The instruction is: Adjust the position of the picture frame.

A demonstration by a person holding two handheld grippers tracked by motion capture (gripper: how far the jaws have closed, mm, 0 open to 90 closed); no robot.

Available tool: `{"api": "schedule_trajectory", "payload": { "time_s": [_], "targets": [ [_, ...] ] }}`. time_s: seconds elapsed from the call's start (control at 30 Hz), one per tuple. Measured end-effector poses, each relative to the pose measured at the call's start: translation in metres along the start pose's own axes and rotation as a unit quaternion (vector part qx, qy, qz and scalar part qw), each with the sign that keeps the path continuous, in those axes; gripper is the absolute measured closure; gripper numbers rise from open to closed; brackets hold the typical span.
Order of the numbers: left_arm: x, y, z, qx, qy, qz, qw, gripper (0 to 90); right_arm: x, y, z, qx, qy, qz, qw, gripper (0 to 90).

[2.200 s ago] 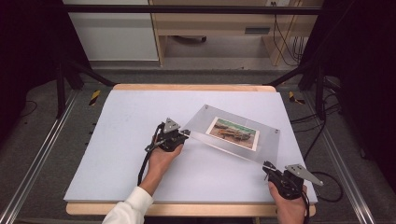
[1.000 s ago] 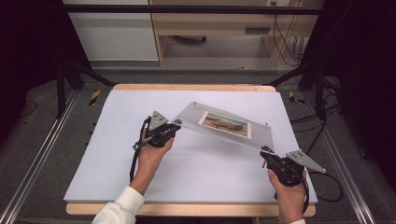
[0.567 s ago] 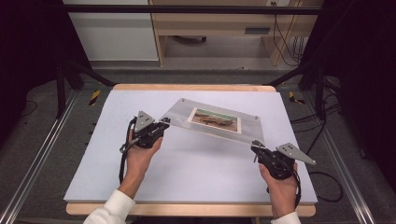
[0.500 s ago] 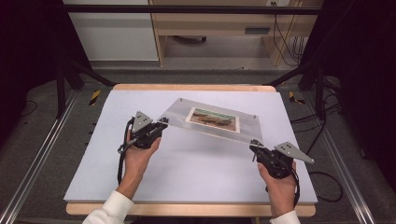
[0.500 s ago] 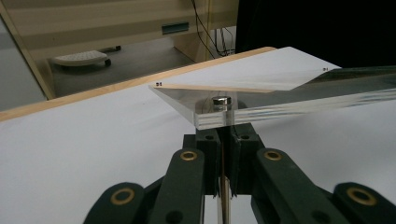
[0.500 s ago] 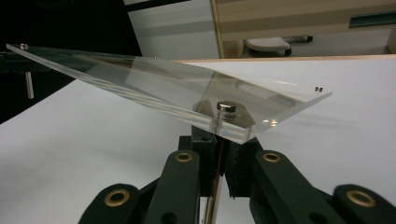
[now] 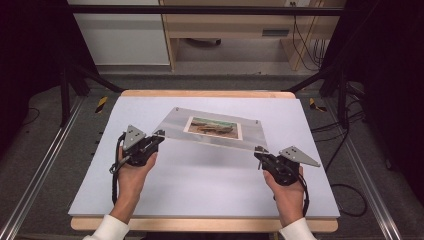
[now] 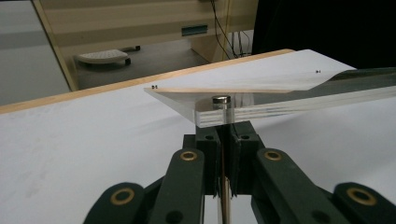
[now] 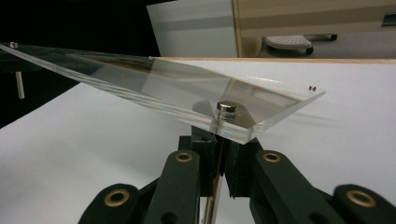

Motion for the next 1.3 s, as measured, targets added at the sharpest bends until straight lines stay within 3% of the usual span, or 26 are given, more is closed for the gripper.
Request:
{"api": "schedule_trajectory", "payload": {
  "time_s": [0.33,0.73,1.3],
  "targets": [
    [0.013,0.025,0.008,-0.017,0.015,-0.001,0.9997,83.9,0.002,-0.011,0.015,-0.02,0.008,0.011,0.9997,83.9],
    [0.026,0.044,0.002,-0.026,0.023,-0.002,0.9994,83.8,0.011,-0.01,0.023,-0.032,0.009,0.022,0.9992,84.0],
    [0.041,0.05,-0.011,-0.023,0.019,0.005,0.9995,83.3,0.026,-0.004,0.019,-0.03,0.01,0.032,0.999,83.8]
  ]
}}
Point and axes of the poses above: each handheld gripper's, and its own axes: y roughly backward along the jaws, x roughly out of its underside, z roughly to its left, the point moved 6 cm from there along -y, roughly forward along the jaws, and after that the axes turned 9 degrees about -y, right-handed, at the moved point
